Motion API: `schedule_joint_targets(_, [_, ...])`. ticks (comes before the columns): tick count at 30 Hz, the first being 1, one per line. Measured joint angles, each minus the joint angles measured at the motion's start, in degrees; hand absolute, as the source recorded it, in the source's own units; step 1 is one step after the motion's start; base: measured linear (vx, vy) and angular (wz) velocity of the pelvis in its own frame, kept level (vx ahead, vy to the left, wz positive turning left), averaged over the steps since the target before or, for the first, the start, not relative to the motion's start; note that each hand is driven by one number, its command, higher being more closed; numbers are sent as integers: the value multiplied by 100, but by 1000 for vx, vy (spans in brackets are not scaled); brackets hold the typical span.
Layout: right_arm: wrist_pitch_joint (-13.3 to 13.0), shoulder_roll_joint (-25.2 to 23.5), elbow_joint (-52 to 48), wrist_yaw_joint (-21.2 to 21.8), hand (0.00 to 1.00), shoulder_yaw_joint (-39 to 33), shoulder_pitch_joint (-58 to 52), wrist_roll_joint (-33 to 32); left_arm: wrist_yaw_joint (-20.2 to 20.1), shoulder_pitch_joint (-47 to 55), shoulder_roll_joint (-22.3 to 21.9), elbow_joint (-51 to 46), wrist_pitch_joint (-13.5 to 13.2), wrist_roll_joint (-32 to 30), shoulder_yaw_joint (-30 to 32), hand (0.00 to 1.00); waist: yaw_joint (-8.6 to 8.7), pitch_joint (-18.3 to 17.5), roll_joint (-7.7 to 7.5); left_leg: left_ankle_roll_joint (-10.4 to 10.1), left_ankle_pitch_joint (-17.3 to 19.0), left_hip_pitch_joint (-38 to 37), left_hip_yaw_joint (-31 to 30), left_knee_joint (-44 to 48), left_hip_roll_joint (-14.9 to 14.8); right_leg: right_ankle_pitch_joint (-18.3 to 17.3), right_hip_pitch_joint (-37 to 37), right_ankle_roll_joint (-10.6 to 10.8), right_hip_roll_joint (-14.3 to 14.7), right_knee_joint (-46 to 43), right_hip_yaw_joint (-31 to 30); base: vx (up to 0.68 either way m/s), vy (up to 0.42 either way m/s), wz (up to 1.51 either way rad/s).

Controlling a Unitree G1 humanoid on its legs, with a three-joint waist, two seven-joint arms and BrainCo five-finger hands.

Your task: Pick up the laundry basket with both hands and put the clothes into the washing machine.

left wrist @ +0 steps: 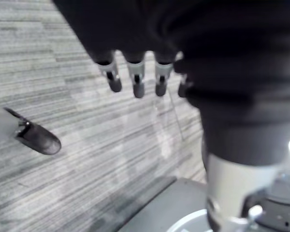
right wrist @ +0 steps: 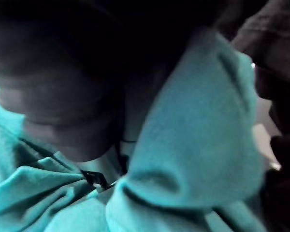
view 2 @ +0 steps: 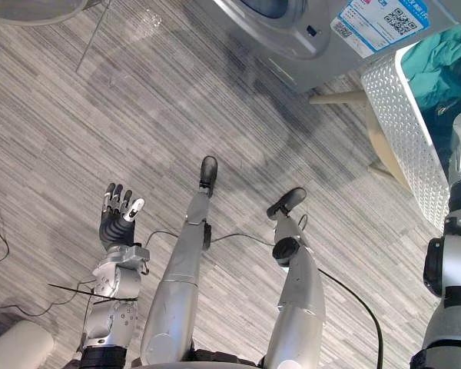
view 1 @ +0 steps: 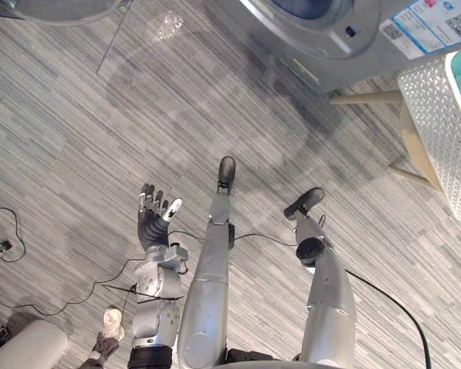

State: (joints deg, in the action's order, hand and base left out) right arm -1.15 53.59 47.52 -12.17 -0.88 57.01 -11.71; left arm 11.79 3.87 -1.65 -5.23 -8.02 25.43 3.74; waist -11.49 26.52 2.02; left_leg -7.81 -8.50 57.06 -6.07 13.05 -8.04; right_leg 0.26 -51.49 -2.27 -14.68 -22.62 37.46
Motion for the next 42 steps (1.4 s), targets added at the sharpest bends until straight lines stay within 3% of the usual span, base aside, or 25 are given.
schedule_joint_targets(5, [-64,-408,-694,-51,100,-1065,-469,-1151,104,2,0,-5,12,162,89,0,55,1,-5,97,186,42,88,448,-41,-20,162,-13,-33,-126,27,15,-16,1])
schedule_joint_targets(7, [-117,-496,-1029,-130,100,-1388,-747,-1418,106,4,4,-6,13,175,91,0,99,1,-5,185,301,18,444,656,-235,-93,308,69,-48,-191,37,-7,-12,5])
schedule_joint_targets(11, [-324,-621,-1702,-281,100,-2185,-1341,-2042,117,6,24,2,33,281,81,0,127,-27,-60,209,317,-185,562,734,-289,-177,624,173,-99,-162,179,18,-12,13])
schedule_joint_targets(12, [-484,-707,-2016,-332,100,-2451,-1579,-2296,122,16,43,6,37,312,78,0,128,-34,-72,210,317,-351,596,709,-289,-185,799,184,-120,-161,205,54,-7,15])
schedule_joint_targets(18, [-752,-1336,-2972,-478,100,-3114,-2325,-2733,111,91,208,64,126,316,-119,0,162,-107,-223,215,379,-925,637,684,-276,-219,1375,208,-147,-158,226,88,-21,9])
schedule_joint_targets(24, [-968,-2360,-4313,-671,100,-3514,-3254,-3041,94,212,283,431,276,324,-278,0,296,-261,-442,203,462,-2011,763,390,-168,-396,2262,338,-273,-176,171,111,-15,11])
schedule_joint_targets(26, [-1142,-2767,-4783,-685,100,-3593,-3616,-3044,68,241,392,641,331,319,-380,0,369,-544,-547,202,468,-2329,798,232,-126,-447,2503,375,-303,-140,166,110,-30,6])
schedule_joint_targets(31, [-1268,-3728,-5618,-653,100,-3492,-4409,-3031,-65,377,421,1049,505,285,-421,0,478,-1090,-693,216,460,-3164,969,-193,-37,-521,3095,477,-337,28,73,117,-35,-1])
schedule_joint_targets(36, [-1273,-4616,-6070,-438,100,-2886,-5193,-2910,-185,806,405,1317,628,106,-396,0,660,-1596,-637,233,465,-3989,1258,-682,12,-530,3597,614,-219,345,-162,85,-22,-20])
schedule_joint_targets(42, [-1117,-5159,-6067,-10,100,-1944,-5844,-2905,-308,998,285,1675,753,-145,-289,0,791,-1946,-492,259,508,-4673,1723,-957,-85,-267,4023,638,85,903,-565,88,-22,-42])
